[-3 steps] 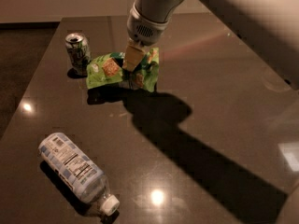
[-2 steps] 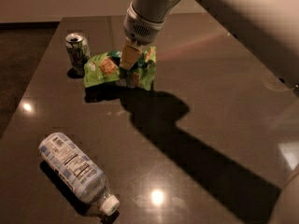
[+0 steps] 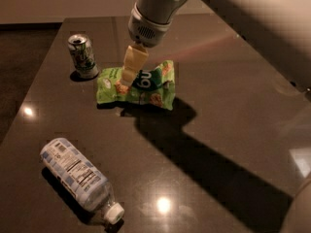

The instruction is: Move green rice chip bag near 7up can

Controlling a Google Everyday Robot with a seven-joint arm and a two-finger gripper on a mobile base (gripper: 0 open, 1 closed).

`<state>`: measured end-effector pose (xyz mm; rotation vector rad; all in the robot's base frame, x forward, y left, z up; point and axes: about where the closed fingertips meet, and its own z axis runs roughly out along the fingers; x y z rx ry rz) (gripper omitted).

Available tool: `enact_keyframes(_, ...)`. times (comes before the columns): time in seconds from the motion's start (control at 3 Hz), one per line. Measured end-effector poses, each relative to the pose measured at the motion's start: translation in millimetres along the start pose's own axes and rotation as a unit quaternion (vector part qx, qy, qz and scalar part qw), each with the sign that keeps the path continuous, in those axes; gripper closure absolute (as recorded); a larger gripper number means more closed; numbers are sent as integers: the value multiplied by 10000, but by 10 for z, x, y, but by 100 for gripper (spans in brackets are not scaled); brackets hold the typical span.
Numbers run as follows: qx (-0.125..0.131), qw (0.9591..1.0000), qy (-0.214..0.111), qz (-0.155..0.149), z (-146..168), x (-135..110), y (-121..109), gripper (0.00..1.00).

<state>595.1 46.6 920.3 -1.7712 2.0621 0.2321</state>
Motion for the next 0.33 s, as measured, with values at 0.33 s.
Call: enact_keyframes(0.33, 0, 10000, 0, 0, 0, 0, 0, 0)
